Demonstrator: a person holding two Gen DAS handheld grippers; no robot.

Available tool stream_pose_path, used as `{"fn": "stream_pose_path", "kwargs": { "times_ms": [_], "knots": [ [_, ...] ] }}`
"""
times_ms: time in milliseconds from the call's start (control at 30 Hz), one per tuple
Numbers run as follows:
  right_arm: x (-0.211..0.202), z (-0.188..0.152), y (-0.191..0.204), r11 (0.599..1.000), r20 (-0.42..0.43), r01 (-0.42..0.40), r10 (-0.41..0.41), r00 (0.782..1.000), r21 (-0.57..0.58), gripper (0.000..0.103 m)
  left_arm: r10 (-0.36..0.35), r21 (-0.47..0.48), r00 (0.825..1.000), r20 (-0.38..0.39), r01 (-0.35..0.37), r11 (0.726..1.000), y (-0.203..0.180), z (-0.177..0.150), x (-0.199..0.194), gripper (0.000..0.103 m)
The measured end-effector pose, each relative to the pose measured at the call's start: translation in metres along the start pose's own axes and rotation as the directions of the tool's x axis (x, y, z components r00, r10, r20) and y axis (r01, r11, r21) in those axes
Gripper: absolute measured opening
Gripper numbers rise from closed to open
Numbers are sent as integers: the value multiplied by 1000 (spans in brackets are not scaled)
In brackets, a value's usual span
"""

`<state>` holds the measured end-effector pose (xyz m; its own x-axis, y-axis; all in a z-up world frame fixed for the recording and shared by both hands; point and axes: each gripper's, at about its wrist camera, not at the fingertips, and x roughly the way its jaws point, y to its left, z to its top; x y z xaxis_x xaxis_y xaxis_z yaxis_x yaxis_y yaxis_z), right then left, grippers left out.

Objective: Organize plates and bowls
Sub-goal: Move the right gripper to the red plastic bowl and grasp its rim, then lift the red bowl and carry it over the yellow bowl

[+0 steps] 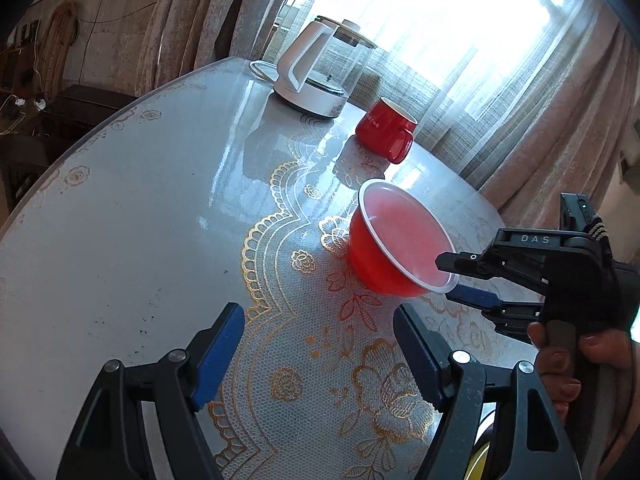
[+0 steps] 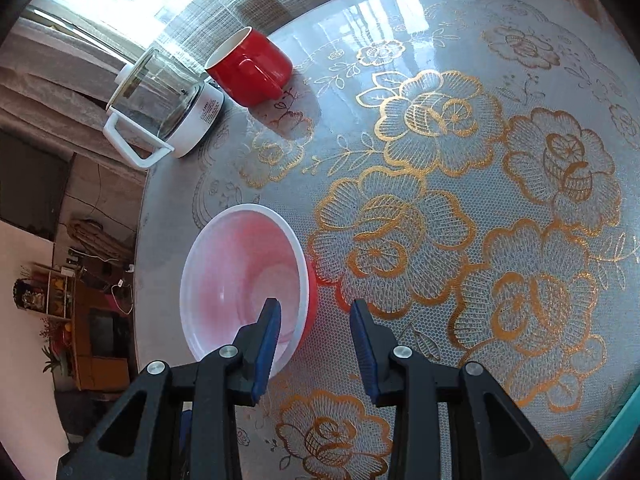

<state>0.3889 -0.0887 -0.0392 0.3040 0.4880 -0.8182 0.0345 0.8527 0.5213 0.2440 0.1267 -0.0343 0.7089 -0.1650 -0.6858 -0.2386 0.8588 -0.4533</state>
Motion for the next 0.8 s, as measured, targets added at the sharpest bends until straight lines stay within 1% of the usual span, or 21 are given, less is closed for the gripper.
{"fn": "stream_pose_path", "kwargs": {
  "times_ms": [100, 133, 200, 300, 400, 467, 567, 700, 767, 800],
  "knots": [
    [11, 1, -2, 1000, -18, 4, -3, 1000, 21, 35, -12, 6, 1000, 11, 12, 1000, 0, -1, -2, 77],
    [14, 0, -2, 1000, -15, 2, -2, 1000, 20, 33, -20, 9, 1000, 8, 20, 1000, -1, -1, -2, 77],
    [18, -1, -1, 1000, -19, -3, 3, 1000, 5, 21, -38, 8, 999, 3, 38, 999, -2, 0, -1, 77],
    [17, -7, 2, 1000, -25, -5, 5, 1000, -14, 14, -67, 10, 998, 5, 67, 998, -4, -1, -2, 77],
    [16, -14, 7, 998, -41, 15, -18, 999, -59, 12, -93, 9, 996, 3, 93, 996, -5, -1, -3, 77],
    [15, -21, 9, 996, -50, 13, -18, 999, -87, 12, -121, 1, 993, 3, 121, 993, -5, -1, -3, 77],
    [13, -32, 13, 991, -68, 38, -47, 997, -129, 11, -137, 0, 991, 11, 137, 991, -5, -1, -4, 77],
    [10, -44, 18, 982, -88, 39, -56, 995, -184, 11, -168, -6, 986, 15, 169, 986, -4, 0, 1, 77],
    [12, -45, 24, 977, -87, 42, -61, 994, -208, 11, -171, -9, 985, -9, 170, 985, -4, -1, 8, 74],
    [12, -47, 25, 976, -85, 43, -63, 994, -214, 11, -175, -12, 984, -21, 175, 985, -4, -2, 12, 71]
  ]
}}
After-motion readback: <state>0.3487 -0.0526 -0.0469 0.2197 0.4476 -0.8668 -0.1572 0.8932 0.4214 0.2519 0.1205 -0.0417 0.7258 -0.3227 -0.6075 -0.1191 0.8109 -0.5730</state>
